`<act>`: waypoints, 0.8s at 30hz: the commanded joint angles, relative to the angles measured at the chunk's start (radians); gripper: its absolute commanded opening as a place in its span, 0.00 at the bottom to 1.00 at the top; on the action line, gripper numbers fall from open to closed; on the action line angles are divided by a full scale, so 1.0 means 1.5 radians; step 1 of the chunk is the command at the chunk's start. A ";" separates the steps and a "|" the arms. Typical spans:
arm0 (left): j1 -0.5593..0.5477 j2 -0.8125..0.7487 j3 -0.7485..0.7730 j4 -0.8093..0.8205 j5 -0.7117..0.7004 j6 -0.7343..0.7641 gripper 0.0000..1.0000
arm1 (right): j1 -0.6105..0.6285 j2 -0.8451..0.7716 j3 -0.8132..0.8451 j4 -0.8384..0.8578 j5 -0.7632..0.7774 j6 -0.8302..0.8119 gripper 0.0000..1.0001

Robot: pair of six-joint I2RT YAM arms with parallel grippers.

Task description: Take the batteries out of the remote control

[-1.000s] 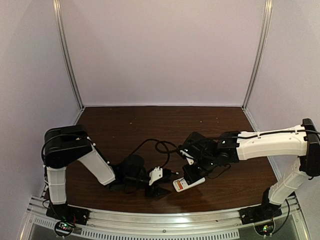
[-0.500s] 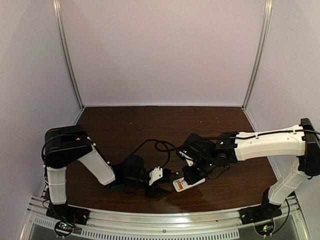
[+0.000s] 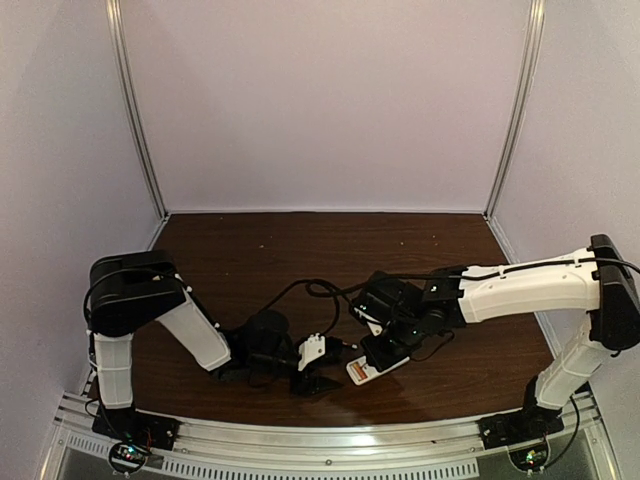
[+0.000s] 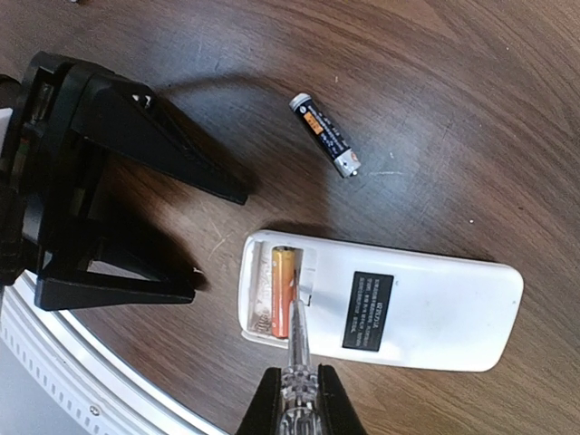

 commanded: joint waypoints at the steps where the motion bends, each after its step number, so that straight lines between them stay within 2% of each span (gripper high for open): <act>1: -0.001 0.015 -0.003 0.031 0.002 -0.003 0.61 | 0.006 0.013 0.015 -0.027 0.013 -0.017 0.00; 19: -0.003 0.016 -0.001 0.037 0.009 -0.007 0.61 | 0.007 -0.001 0.040 -0.056 0.017 -0.016 0.00; 24: -0.014 0.024 0.007 0.041 -0.006 -0.013 0.67 | 0.011 -0.006 0.037 -0.057 0.016 -0.011 0.00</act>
